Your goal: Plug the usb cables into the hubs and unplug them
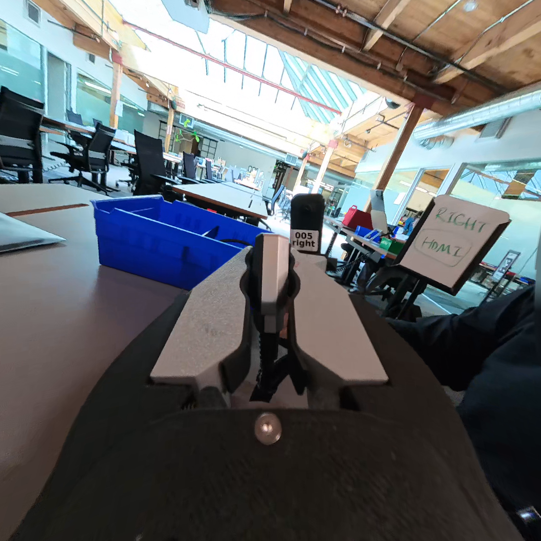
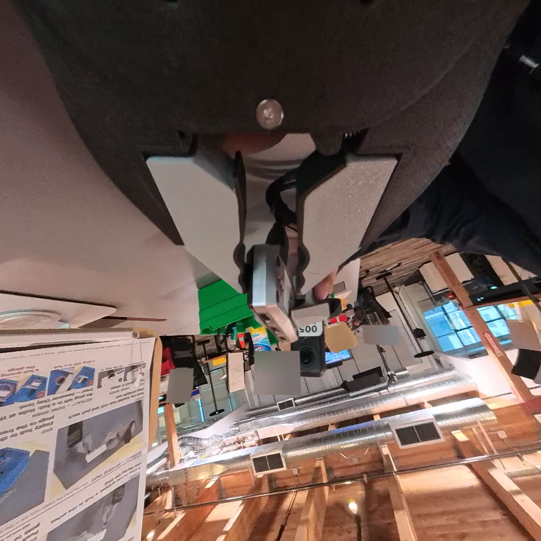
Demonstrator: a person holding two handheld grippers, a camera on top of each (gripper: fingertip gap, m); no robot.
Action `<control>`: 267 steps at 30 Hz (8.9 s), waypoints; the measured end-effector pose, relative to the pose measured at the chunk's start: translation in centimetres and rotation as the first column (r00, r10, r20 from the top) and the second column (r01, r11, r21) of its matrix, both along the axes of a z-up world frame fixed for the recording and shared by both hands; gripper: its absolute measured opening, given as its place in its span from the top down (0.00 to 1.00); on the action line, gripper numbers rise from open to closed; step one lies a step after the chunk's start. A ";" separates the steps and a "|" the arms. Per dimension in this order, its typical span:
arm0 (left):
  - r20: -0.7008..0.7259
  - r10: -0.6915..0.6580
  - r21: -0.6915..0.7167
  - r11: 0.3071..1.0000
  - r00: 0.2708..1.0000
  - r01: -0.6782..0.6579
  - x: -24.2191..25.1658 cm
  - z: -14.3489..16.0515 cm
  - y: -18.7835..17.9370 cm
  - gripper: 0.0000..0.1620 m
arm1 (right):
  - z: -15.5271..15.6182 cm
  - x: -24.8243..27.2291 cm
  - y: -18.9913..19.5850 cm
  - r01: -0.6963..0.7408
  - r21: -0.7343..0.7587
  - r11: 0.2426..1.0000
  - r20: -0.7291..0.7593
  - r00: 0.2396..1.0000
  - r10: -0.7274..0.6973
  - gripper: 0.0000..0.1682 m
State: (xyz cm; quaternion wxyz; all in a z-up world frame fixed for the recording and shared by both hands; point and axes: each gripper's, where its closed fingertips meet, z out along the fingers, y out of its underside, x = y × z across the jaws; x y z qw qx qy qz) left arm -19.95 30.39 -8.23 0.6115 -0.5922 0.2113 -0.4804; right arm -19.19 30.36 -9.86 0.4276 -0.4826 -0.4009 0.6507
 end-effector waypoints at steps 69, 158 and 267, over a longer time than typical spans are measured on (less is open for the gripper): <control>-0.610 0.607 0.258 0.760 0.510 -0.596 -6.6 -6.9 5.9 0.87 | -0.7 8.0 29.6 0.016 0.647 0.762 0.752 0.153 -0.641 0.61; -0.899 0.358 -0.143 0.303 0.252 -0.942 -46.1 -6.4 -2.7 0.76 | -10.1 -9.0 10.4 0.263 0.359 0.895 0.557 0.710 -0.432 0.67; -0.329 0.131 0.058 0.991 0.935 -0.119 -2.2 -3.5 -0.3 0.72 | 5.3 -4.0 0.8 -0.476 -0.119 0.872 -0.368 0.836 0.406 0.94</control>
